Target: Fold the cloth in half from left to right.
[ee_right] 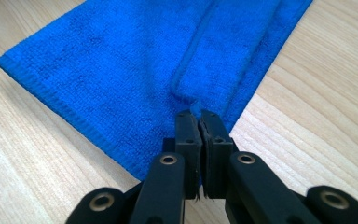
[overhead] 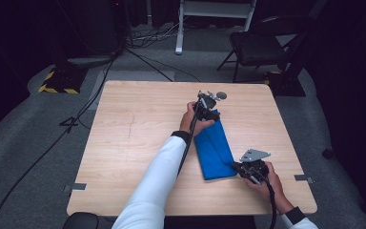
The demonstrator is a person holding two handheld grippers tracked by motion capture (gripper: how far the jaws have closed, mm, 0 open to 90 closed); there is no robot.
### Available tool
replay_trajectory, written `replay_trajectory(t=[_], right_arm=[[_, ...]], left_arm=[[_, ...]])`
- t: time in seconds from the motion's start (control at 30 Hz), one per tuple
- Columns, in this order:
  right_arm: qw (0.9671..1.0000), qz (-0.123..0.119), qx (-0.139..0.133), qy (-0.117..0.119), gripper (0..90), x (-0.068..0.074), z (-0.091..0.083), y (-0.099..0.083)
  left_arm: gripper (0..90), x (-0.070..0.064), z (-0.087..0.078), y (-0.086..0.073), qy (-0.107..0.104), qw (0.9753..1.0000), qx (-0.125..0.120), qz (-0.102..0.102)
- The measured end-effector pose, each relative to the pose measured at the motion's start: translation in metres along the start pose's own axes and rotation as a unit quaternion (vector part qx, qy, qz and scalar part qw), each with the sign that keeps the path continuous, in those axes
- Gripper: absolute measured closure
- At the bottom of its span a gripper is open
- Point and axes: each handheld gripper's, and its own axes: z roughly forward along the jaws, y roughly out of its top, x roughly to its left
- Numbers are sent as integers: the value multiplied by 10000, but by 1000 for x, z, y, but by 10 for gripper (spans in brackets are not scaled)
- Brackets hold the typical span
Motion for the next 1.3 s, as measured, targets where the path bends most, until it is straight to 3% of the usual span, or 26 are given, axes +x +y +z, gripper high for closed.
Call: replay_trajectory(t=[0.03,0.1,0.17,0.23,0.37,0.47,0.57,0.6,0.77,0.83,0.87,0.9,0.93,1.0,1.07,1.13,1.2,1.3], right_arm=[[10000,-1,4,-30,870,0,1,0],[10000,17,10,-24,865,0,0,0],[10000,3,14,-56,854,-1,-1,0],[10000,29,30,-25,831,-2,-1,-1],[9999,44,64,-67,780,-3,-1,-1],[9999,37,78,-111,747,-4,-1,-1],[9999,74,86,-110,733,-5,0,-1],[9999,82,89,-113,733,-5,0,-1],[9999,44,118,-98,738,-5,0,0],[9999,44,119,-72,741,-4,1,0],[9999,42,122,-63,741,-4,1,0],[9999,49,125,-51,741,-4,1,0],[9999,61,122,-49,739,-4,1,0],[9999,50,121,-54,726,-4,1,0],[9999,57,114,-48,717,-4,1,0],[9999,54,103,-56,688,-5,1,0],[9999,73,102,-31,636,-4,1,1],[10000,29,29,-5,578,-4,-2,3]], left_arm=[[310,-1,-5,-2,-14,10000,-54,80],[269,-4,-16,-9,-242,9995,-124,155],[233,-9,-28,-19,-336,9986,-176,374],[215,-18,-43,-35,-355,9966,-173,728],[183,-35,-70,-71,-640,9927,-184,1008],[167,-47,-86,-95,-713,9892,-58,1278],[162,-60,-102,-117,-888,9881,-146,1244],[157,-67,-107,-126,-1043,9871,-120,1210],[158,-101,-108,-153,-1227,9792,140,1610],[162,-109,-104,-158,-1273,9772,206,1687],[176,-113,-102,-158,-1313,9755,246,1747],[236,-114,-99,-159,-1457,9755,159,1643],[275,-114,-99,-159,-1457,9755,159,1643],[397,-113,-99,-157,-1389,9770,84,1616],[440,-108,-99,-157,-1405,9788,62,1489],[521,-103,-98,-158,-1446,9793,65,1414],[676,-99,-97,-158,-1410,9798,12,1419],[787,-93,-96,-157,-1448,9797,-9,1389]])
